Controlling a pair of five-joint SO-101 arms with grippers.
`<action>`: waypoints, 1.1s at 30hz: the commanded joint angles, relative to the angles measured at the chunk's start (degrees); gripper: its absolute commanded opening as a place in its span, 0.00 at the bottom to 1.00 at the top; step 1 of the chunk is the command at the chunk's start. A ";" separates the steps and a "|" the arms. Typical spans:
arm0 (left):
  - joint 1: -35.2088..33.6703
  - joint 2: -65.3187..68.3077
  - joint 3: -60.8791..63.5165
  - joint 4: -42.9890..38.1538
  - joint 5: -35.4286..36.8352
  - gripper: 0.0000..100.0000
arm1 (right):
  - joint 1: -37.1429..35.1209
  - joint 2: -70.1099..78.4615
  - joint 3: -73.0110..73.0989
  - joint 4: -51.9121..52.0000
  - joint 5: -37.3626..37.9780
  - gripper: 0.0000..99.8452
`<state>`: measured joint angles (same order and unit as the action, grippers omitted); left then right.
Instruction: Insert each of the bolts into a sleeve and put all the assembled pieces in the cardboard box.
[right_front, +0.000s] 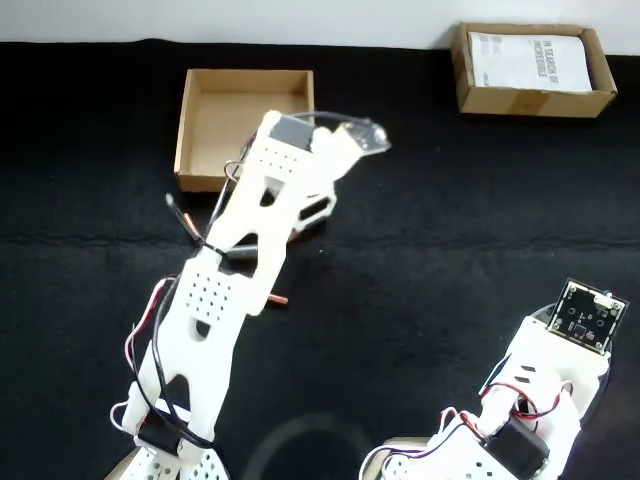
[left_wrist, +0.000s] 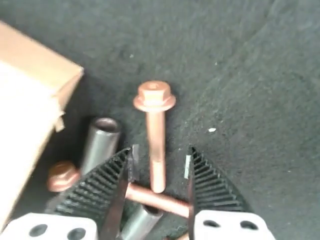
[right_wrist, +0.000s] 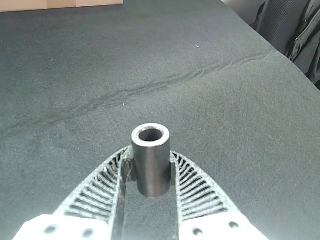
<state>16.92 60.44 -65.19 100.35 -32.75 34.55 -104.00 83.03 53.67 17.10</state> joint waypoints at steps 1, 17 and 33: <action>-0.75 0.31 -1.45 -2.64 -0.44 0.16 | 0.31 -0.84 -0.22 -1.10 0.62 0.01; 0.04 7.08 -3.47 -9.58 -0.18 0.01 | 0.40 -0.84 3.21 -1.10 1.76 0.01; -2.07 -6.37 -22.37 0.62 10.81 0.01 | -10.42 -0.84 6.20 0.13 7.21 0.01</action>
<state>16.57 62.90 -82.51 100.53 -28.00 29.01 -104.00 92.62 54.02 29.85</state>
